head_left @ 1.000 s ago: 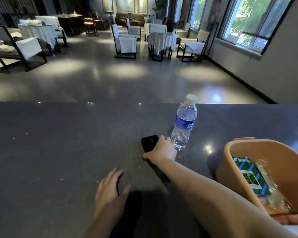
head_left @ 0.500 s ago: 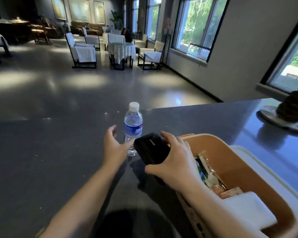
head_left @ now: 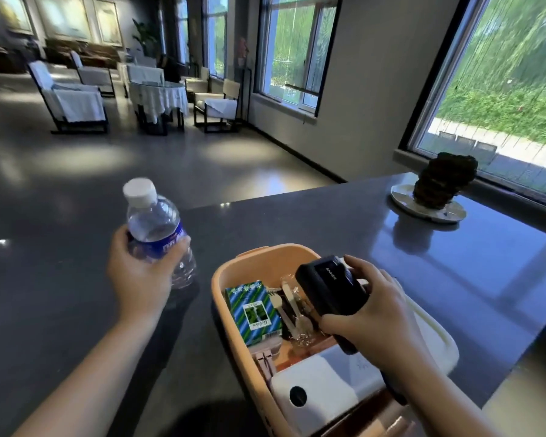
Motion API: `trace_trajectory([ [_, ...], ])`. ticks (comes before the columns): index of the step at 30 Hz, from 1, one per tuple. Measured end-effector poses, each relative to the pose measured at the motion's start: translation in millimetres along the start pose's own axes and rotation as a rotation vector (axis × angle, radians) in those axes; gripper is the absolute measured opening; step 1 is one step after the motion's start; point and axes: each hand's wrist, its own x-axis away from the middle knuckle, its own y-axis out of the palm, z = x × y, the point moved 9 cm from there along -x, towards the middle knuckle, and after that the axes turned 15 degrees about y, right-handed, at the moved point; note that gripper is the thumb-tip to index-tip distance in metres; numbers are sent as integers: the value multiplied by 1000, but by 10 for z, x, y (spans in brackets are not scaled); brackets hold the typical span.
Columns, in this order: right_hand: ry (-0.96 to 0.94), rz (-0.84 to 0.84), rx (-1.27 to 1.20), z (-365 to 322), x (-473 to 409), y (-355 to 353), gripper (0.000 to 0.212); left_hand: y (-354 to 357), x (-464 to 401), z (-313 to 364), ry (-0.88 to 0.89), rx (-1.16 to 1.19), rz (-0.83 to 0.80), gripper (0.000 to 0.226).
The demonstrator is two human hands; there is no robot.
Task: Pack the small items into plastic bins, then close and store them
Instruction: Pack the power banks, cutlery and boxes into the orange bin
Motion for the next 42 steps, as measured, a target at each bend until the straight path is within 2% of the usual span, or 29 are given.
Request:
trace_trajectory([
  [3,2,-4,-54,109,-94,-112,91,206,-34,630,51,268,-34,53],
  [7,6,-4,-109,258,-214,-209,87,667,166,984,-74,511,-117,56],
  [11,21,10,-130,361,-331,-305,93,1174,684,864,-228,431,-264,60],
  [16,18,-21,-160,490,-418,-349,92,1422,1102,470,-436,350,-295,70],
  [19,4,-39,-189,517,-430,-314,83,1461,1175,337,-477,277,-328,79],
  [22,-7,-60,-193,530,-452,-250,82,1544,1213,248,-519,156,-451,89],
  [25,-28,-93,-186,509,-489,-155,84,1618,1183,149,-546,75,-549,75],
  [30,-75,-121,-205,434,-539,-25,85,1576,1279,37,-758,77,-484,69],
  [34,-83,-137,-200,370,-562,68,87,1594,1451,66,-894,205,-365,68],
  [36,-99,-130,-182,337,-571,96,87,1579,1464,111,-892,239,-385,66],
  [38,-110,-129,-151,330,-588,123,88,1531,1445,162,-832,209,-496,68],
  [40,-106,-137,-122,344,-605,152,90,1429,1363,214,-711,148,-562,70],
  [42,-90,-143,-114,373,-619,174,92,1291,1172,268,-497,-12,-577,64],
])
